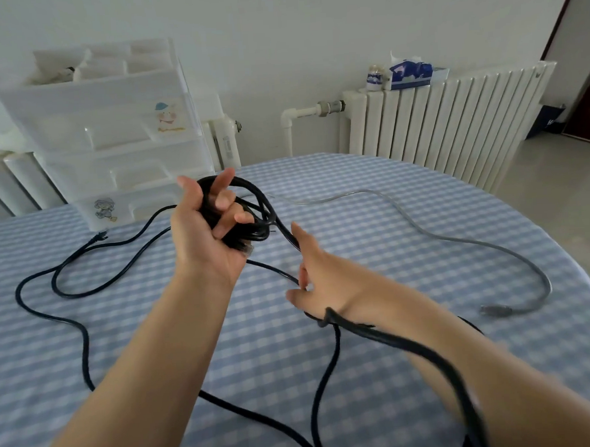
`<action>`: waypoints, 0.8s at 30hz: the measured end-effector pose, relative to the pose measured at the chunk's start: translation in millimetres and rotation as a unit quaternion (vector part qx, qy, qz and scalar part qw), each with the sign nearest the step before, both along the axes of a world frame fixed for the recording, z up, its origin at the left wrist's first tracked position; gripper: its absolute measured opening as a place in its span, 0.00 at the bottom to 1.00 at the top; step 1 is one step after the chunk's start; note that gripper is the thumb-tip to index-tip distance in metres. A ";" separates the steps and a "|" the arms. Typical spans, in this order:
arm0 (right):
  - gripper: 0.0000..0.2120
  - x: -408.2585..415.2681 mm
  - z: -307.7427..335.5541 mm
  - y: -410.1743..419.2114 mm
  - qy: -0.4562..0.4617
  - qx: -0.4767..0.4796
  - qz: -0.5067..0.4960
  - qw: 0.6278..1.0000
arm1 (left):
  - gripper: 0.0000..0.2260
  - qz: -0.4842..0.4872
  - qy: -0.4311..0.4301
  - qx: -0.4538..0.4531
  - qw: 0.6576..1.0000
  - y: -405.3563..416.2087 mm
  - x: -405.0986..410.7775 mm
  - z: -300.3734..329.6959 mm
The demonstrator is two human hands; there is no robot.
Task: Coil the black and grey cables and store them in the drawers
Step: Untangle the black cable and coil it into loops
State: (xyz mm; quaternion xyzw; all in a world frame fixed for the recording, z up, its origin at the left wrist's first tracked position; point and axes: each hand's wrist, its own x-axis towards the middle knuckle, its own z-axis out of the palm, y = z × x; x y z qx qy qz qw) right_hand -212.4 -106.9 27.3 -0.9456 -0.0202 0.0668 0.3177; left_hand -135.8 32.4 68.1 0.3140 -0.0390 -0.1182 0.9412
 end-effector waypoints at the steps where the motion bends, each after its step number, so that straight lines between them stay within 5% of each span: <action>1: 0.42 -3.7 3.4 0.4 0.004 0.015 0.004 1.000 | 0.24 0.023 -0.002 0.000 1.000 1.3 1.0 1.6; 9: 0.34 -4.6 6.6 8.7 0.024 -0.080 -0.013 0.996 | 0.25 0.071 -0.046 0.101 0.991 -1.5 -7.1 4.8; 15: 0.26 9.3 2.3 -9.8 -0.011 -0.059 -0.143 0.988 | 0.28 -0.059 -0.075 0.157 0.983 -4.8 -9.9 4.6; 24: 0.13 -7.4 0.5 18.4 -0.040 -0.116 -0.036 0.992 | 0.31 0.006 -0.047 0.101 0.994 4.7 -4.7 9.8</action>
